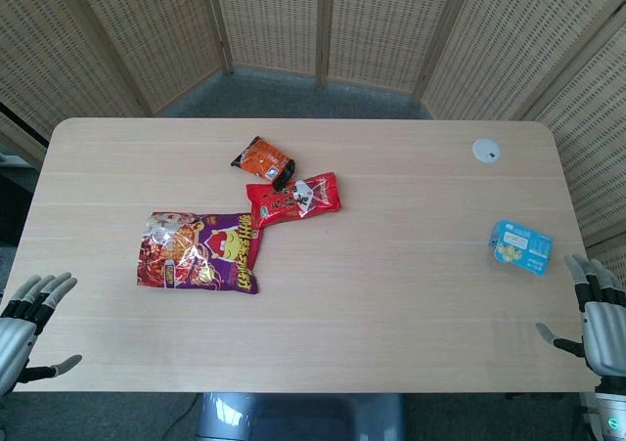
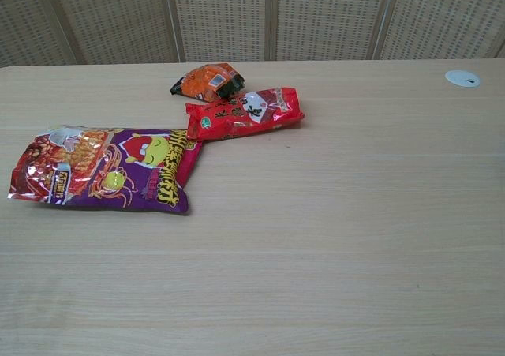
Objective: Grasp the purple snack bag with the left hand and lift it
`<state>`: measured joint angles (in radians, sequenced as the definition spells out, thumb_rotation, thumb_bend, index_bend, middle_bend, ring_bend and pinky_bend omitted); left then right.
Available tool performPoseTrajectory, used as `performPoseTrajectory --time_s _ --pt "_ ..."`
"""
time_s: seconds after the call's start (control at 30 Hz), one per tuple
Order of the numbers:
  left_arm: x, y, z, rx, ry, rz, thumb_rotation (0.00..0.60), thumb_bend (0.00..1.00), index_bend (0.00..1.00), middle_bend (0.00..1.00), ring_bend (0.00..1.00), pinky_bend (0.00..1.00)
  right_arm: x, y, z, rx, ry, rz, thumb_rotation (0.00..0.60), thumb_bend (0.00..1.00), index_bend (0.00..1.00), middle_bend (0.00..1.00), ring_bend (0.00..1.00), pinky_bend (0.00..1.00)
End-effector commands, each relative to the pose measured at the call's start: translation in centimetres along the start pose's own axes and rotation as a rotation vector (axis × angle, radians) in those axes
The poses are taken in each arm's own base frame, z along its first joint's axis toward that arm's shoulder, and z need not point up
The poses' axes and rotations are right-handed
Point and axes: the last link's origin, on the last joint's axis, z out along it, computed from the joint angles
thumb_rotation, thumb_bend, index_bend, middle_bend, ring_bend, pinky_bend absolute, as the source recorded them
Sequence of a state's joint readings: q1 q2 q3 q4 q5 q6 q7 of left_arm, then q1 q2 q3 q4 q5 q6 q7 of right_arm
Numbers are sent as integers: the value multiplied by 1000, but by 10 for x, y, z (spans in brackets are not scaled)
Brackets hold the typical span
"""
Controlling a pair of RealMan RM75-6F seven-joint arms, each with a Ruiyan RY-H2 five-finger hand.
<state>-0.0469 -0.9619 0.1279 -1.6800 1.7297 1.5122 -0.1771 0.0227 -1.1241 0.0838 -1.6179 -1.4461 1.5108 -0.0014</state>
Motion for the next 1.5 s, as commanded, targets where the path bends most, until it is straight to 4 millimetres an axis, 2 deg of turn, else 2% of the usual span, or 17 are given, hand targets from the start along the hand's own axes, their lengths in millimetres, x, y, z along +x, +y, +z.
performPoseTrajectory --time_s 0.03,0.23,0.4,0.73,0.87,0.97,1.2,1.5 --pt "0 0 0 0 0 1 600 0 36 0 0 0 -1 -1 0 4 -8 2 600 0 0 0 0 0" --pt "-1 2 5 -8 1 4 600 0 36 0 0 0 -2 -1 0 0 -12 9 600 0 0 0 0 0" --pt "-8 4 23 -17 -22 74 600 0 36 0 0 0 -4 -4 -1 6 -27 20 600 0 0 0 0 0" --pt "-27 20 99 -98 -31 314 600 0 19 0 0 0 -4 -5 -1 6 -40 45 600 0 0 0 0 0" --pt "-41 27 136 -131 -54 385 600 0 23 0 0 0 -2 -6 -2 7 -41 62 600 0 0 0 0 0" --pt "-55 33 151 -162 -105 421 600 0 18 0 0 0 0 -5 -2 6 -38 67 600 0 0 0 0 0" --pt "-73 30 167 -213 -125 563 600 0 0 0 0 0 2 -4 -1 0 -43 88 600 0 0 0 0 0" --pt "-95 13 158 -263 -111 669 600 0 0 0 0 0 6 -4 -1 -2 -39 112 600 0 0 0 0 0"
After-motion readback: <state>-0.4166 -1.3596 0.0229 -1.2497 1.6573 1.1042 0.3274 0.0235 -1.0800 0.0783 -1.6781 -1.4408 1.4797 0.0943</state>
